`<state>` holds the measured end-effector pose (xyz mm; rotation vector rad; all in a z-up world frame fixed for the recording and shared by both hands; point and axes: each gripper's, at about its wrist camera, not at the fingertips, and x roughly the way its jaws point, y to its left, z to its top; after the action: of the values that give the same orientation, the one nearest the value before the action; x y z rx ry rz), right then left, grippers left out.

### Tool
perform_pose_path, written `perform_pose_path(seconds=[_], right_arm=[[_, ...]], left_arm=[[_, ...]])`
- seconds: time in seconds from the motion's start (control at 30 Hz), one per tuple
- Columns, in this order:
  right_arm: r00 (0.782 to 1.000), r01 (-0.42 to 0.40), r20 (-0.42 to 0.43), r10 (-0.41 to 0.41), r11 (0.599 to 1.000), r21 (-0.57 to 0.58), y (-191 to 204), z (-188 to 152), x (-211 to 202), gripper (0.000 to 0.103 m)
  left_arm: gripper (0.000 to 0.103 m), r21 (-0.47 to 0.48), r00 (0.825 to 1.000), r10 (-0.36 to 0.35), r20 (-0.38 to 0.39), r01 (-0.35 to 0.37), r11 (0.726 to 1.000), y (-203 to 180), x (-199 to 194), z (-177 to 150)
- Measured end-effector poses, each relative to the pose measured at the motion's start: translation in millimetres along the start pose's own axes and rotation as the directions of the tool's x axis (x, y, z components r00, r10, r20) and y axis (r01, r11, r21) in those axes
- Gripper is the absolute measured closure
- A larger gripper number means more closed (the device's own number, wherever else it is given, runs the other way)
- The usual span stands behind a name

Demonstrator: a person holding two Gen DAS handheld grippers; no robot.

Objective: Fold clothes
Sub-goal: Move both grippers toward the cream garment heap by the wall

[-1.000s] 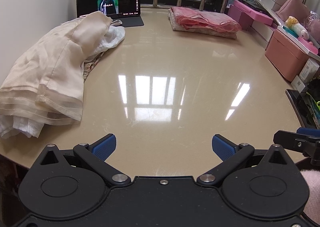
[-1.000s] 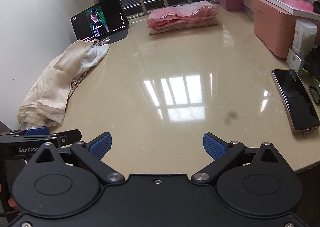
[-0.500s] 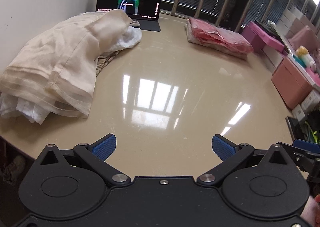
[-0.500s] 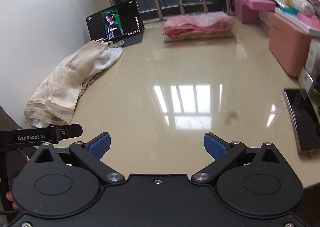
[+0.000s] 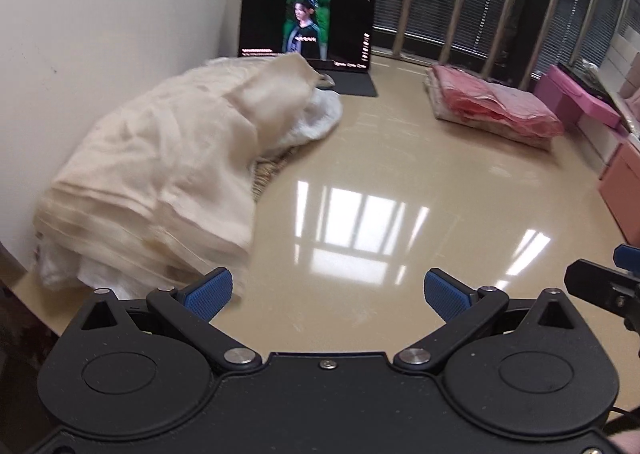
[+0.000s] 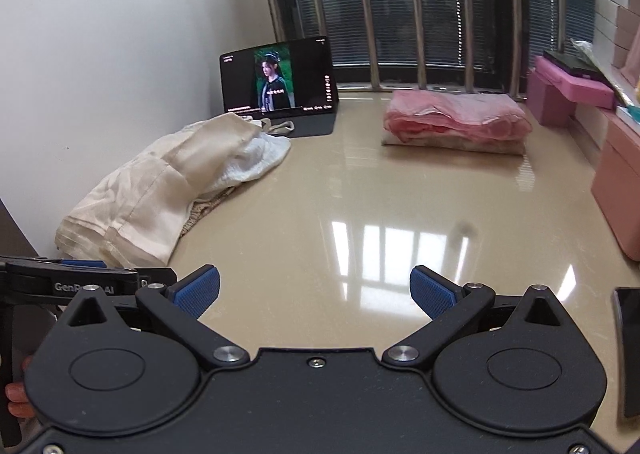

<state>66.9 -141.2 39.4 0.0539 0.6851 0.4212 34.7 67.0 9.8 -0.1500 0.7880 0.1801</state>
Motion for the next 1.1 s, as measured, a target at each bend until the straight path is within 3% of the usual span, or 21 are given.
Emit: perform_pose_path(seconds=[0.27,0.47,0.7,0.83,0.9,1.0,1.1], right_arm=[[0.997,-0.057,-0.054,0.049,0.987,-0.150,26.8,7.4,37.6,0.001],[0.990,-0.137,-0.081,0.117,0.933,-0.333,61.5,10.9,62.9,0.001],[0.958,-0.276,-0.064,0.281,0.829,-0.487,127.0,15.6,99.2,0.001],[0.915,-0.371,-0.079,0.395,0.751,-0.546,171.3,9.6,129.4,0.001],[0.907,-0.388,-0.098,0.409,0.724,-0.570,189.2,-0.3,143.8,0.001],[0.912,-0.388,-0.124,0.391,0.724,-0.571,210.4,-11.7,162.7,0.002],[0.941,-0.308,-0.082,0.327,0.733,-0.606,227.3,-17.3,172.0,0.010]], left_arm=[[0.000,-0.042,0.997,0.079,0.021,-0.078,0.996,31.0,12.0,12.8],[0.000,-0.098,0.982,0.180,0.050,-0.174,0.980,73.5,7.1,16.7],[0.000,-0.219,0.929,0.369,0.031,-0.354,0.909,141.6,-9.7,20.0],[0.000,-0.289,0.897,0.441,0.021,-0.417,0.862,173.6,-28.1,26.8],[0.000,-0.283,0.886,0.464,0.014,-0.442,0.851,181.3,-35.1,30.6],[0.000,-0.261,0.881,0.472,0.024,-0.451,0.854,187.2,-43.7,35.1],[0.000,-0.260,0.880,0.474,0.035,-0.450,0.854,189.6,-51.4,35.2]])
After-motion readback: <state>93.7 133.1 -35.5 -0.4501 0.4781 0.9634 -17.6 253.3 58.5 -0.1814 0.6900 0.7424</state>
